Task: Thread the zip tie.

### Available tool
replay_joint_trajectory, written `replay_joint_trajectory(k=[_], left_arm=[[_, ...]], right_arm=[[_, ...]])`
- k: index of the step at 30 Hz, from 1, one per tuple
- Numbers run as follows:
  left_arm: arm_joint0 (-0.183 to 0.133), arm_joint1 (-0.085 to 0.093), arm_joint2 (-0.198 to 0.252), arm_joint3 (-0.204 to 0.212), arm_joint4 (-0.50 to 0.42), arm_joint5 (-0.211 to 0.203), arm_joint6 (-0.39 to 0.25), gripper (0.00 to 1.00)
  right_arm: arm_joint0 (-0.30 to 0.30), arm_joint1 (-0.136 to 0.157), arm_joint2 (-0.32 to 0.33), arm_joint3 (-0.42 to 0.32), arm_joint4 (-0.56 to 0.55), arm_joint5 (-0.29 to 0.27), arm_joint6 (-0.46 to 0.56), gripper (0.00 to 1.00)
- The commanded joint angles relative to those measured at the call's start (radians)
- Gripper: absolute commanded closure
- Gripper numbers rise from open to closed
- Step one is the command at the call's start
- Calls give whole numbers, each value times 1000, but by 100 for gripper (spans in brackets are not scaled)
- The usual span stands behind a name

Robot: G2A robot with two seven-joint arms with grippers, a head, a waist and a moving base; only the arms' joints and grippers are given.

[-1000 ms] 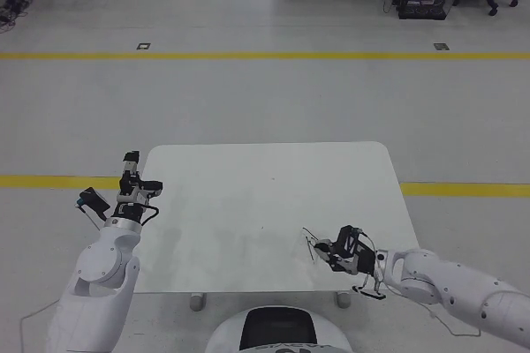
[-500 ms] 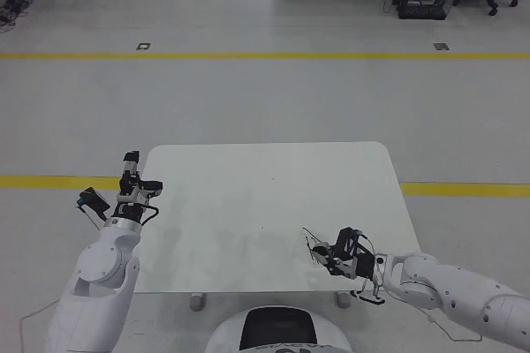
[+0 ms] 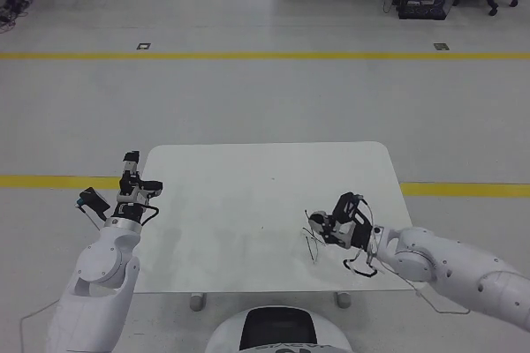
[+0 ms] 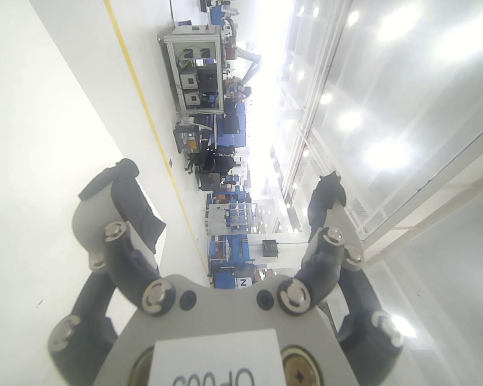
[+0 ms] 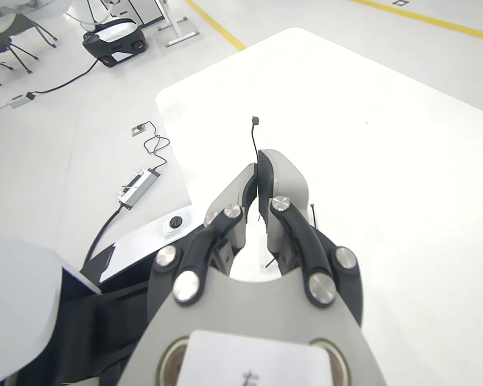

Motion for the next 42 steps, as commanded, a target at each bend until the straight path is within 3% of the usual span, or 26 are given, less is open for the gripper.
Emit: replay_joint_trajectory(k=[1, 7, 13, 21, 26, 34, 42], left_arm=[[0, 0, 0, 0, 0, 0, 0, 0], [0, 0, 0, 0, 0, 0, 0, 0], [0, 0, 0, 0, 0, 0, 0, 0], [0, 0, 0, 0, 0, 0, 0, 0], [0, 0, 0, 0, 0, 0, 0, 0], [0, 0, 0, 0, 0, 0, 0, 0], [0, 0, 0, 0, 0, 0, 0, 0]], right_arm=[[29, -11, -2, -1, 74, 0, 51, 100], [77, -43, -2, 2, 237, 0, 182, 100], [88, -66, -2, 10, 333, 0, 244, 100], [58, -85, 5, 6, 453, 0, 265, 100], [21, -93, 48, -9, 516, 0, 312, 100], [-70, -108, 209, -13, 615, 0, 481, 100], [-219, -161, 476, 10, 735, 0, 749, 100]])
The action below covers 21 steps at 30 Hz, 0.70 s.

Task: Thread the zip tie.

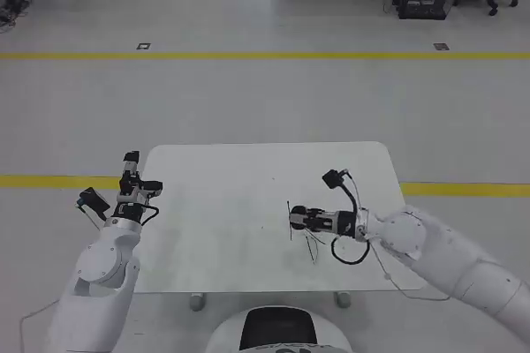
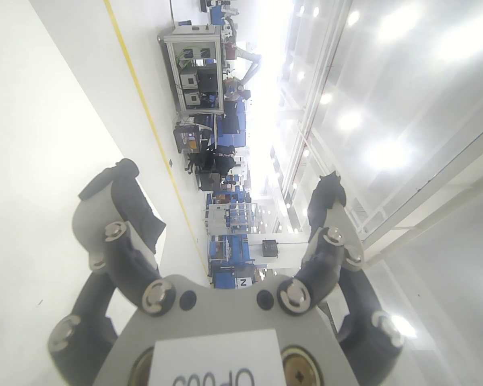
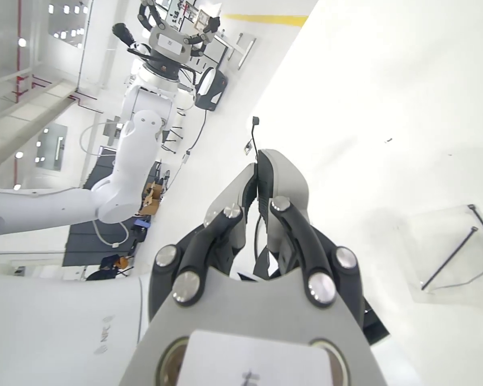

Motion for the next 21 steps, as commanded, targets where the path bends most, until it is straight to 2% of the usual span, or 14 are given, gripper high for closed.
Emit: replay_joint_trajectory(k=[1, 5, 9, 15, 16, 19, 21], left_arm=[[0, 0, 0, 0, 0, 0, 0, 0], [0, 0, 0, 0, 0, 0, 0, 0], [0, 0, 0, 0, 0, 0, 0, 0], [0, 0, 0, 0, 0, 0, 0, 0], [0, 0, 0, 0, 0, 0, 0, 0], [0, 0, 0, 0, 0, 0, 0, 0], [0, 0, 0, 0, 0, 0, 0, 0]], right_arm=[[-43, -19, 85, 8, 38, 0, 85, 100], [-133, -71, 260, 37, 143, 0, 269, 100], [-222, -148, 451, 95, 243, 0, 497, 100], [-309, -302, 705, 206, 340, 0, 824, 100], [-321, -334, 742, 219, 340, 0, 841, 100], [-356, -401, 796, 221, 286, 0, 841, 100], [-376, -433, 823, 222, 250, 0, 841, 100]])
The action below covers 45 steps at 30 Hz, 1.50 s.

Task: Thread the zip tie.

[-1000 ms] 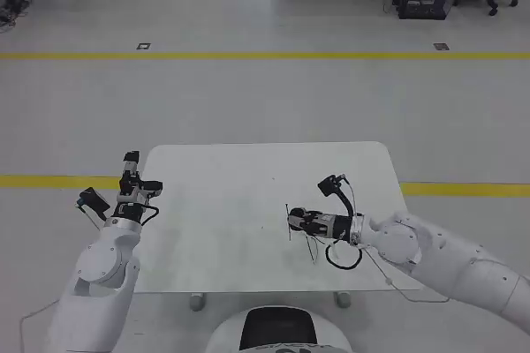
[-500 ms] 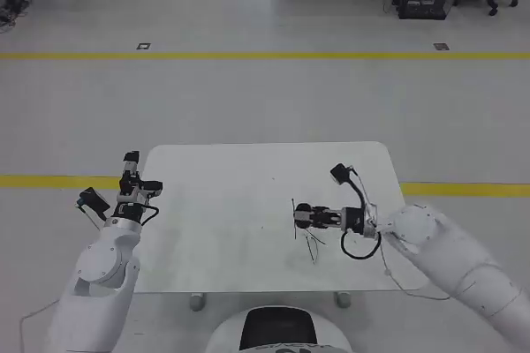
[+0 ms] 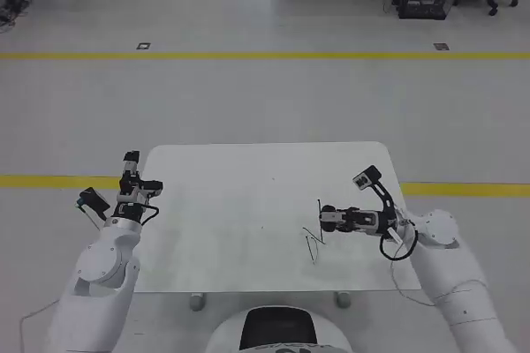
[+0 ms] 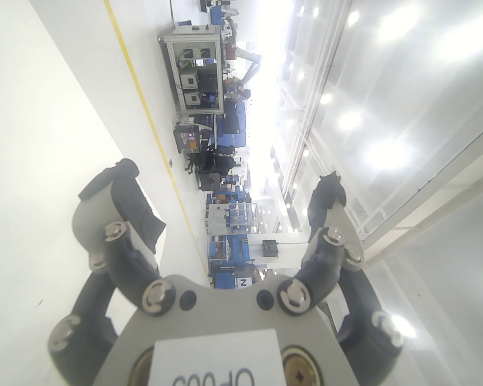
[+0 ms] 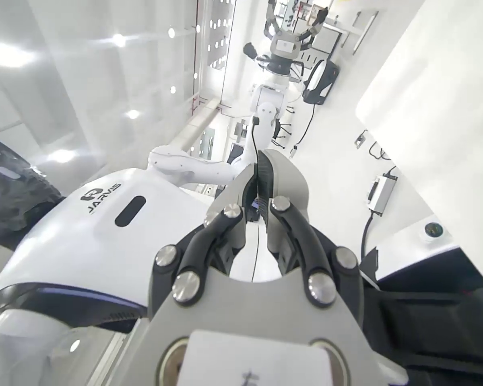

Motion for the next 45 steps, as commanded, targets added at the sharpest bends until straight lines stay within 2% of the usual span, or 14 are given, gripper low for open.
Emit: replay_joint_trajectory(k=[1, 2, 14, 18, 22, 25, 27, 36, 39, 43, 45], left_arm=[[0, 0, 0, 0, 0, 0, 0, 0], [0, 0, 0, 0, 0, 0, 0, 0], [0, 0, 0, 0, 0, 0, 0, 0], [-1, 0, 4, -1, 8, 1, -6, 0], [6, 3, 46, -20, 109, 25, -82, 0], [24, 3, 95, -46, 150, 56, -139, 0], [32, 3, 123, -61, 189, 55, -160, 0], [32, 3, 123, -61, 189, 55, -160, 0], [31, 4, 142, -78, 222, 35, -189, 0], [59, 4, 214, -123, 280, 16, -251, 0], [67, 4, 257, -133, 325, 15, -279, 0]], right_arm=[[-19, -34, 34, 4, -36, 0, -2, 100], [-24, -48, 49, -1, -60, 0, -2, 100], [-24, -48, 49, -1, -60, 0, -2, 100], [-37, -51, 19, -10, -95, 0, -114, 100], [-55, -59, 2, -10, -100, 0, -224, 100], [-72, -67, -18, -1, -83, 0, -273, 100], [-75, -72, -25, 13, -70, 0, -285, 100], [-75, -72, -25, 15, -72, 0, -286, 100], [-75, -72, -25, 15, -72, 0, -286, 100], [-86, -74, -33, 12, -67, 0, -344, 100], [-95, -75, -31, 12, -54, 0, -357, 100]])
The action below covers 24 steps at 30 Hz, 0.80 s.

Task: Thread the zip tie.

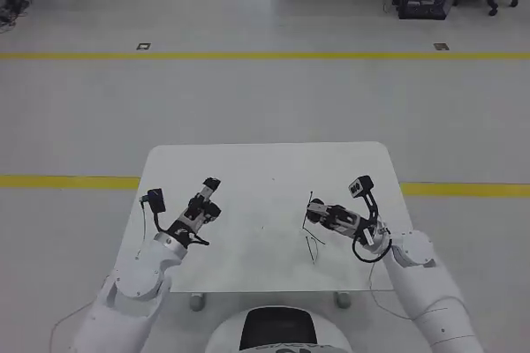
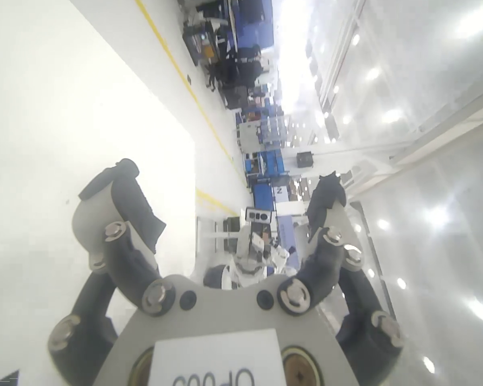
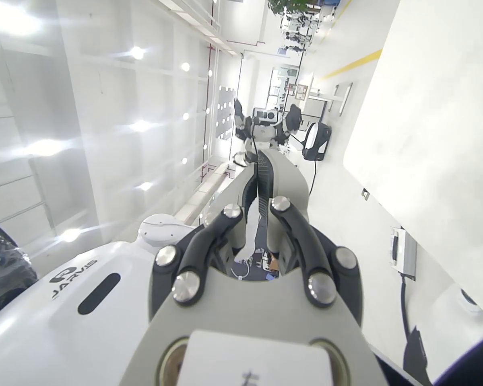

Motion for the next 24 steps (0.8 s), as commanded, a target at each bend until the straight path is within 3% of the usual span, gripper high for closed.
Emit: replay_joint_trajectory(k=[1, 4, 7, 16, 19, 24], left_arm=[[7, -2, 54, -7, 44, -5, -14, 0], [3, -7, 124, -2, 81, -6, -16, 0], [-22, -13, 183, 15, 113, -2, 5, 0], [-29, -14, 196, 17, 111, -7, -8, 0], [-59, -19, 251, 39, 84, -35, -69, 0], [-145, -35, 339, 139, 31, -76, -114, 0]], right_arm=[[-10, -2, 2, -1, 14, 0, -10, 100], [-21, -6, 6, 1, 25, 0, -23, 100], [-23, -12, 16, 15, 30, 0, -44, 100], [-23, -12, 16, 15, 30, 0, -44, 100], [-23, -16, -13, 18, 38, 0, -68, 100], [-6, -31, -52, 62, 52, 0, -104, 100]])
